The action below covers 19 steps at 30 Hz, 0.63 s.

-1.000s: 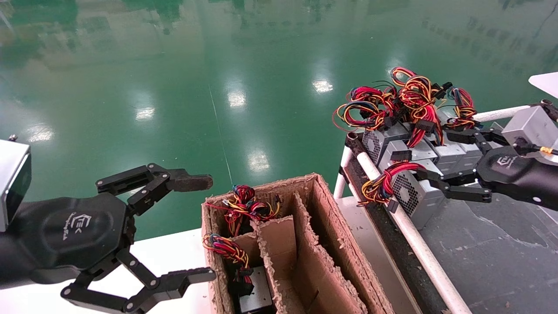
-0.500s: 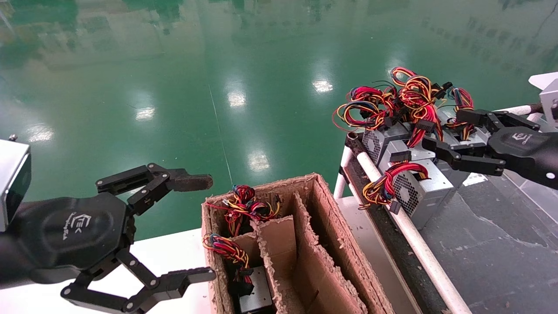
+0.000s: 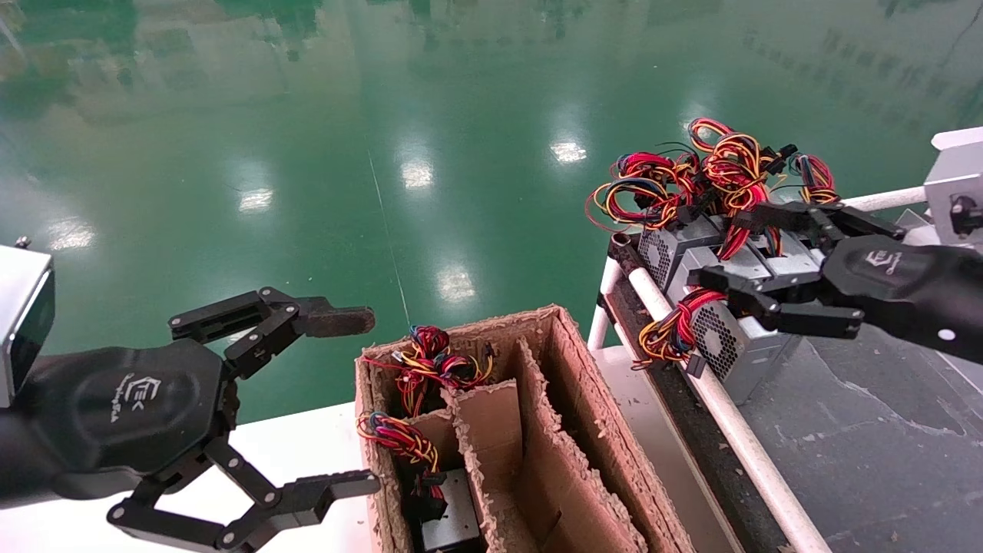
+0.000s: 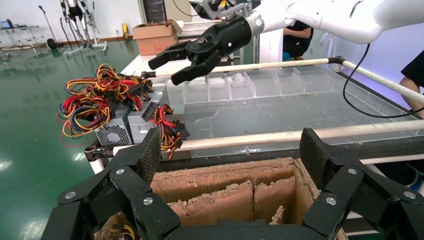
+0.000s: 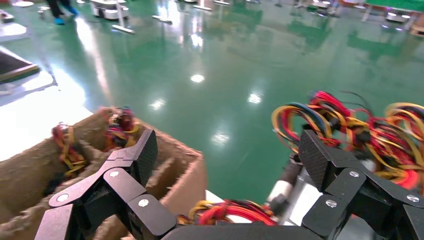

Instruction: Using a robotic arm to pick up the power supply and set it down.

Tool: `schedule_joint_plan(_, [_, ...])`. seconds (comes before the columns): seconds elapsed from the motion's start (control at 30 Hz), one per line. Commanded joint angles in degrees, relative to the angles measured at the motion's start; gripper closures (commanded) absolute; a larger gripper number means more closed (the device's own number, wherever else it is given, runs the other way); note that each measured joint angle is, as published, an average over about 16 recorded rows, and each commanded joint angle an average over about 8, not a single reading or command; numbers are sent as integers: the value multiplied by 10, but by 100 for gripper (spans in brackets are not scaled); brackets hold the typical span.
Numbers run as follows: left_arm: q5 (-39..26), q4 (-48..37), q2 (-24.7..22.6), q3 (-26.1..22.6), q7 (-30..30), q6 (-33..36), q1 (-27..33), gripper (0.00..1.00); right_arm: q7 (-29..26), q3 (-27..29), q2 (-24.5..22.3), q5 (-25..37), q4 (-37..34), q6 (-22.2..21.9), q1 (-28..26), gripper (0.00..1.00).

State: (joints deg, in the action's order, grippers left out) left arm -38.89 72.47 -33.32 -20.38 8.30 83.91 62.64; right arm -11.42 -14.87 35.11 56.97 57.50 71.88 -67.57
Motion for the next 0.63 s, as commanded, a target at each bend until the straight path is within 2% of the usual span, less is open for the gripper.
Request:
schedule_joint_plan(0.03, [0, 0, 0, 0, 0, 0, 0, 0, 0, -1, 0, -7, 7, 6, 3, 0])
schedule_joint_plan(0.63, [0, 0, 0, 0, 0, 0, 0, 0, 3, -5, 0, -65, 69, 59, 26, 0])
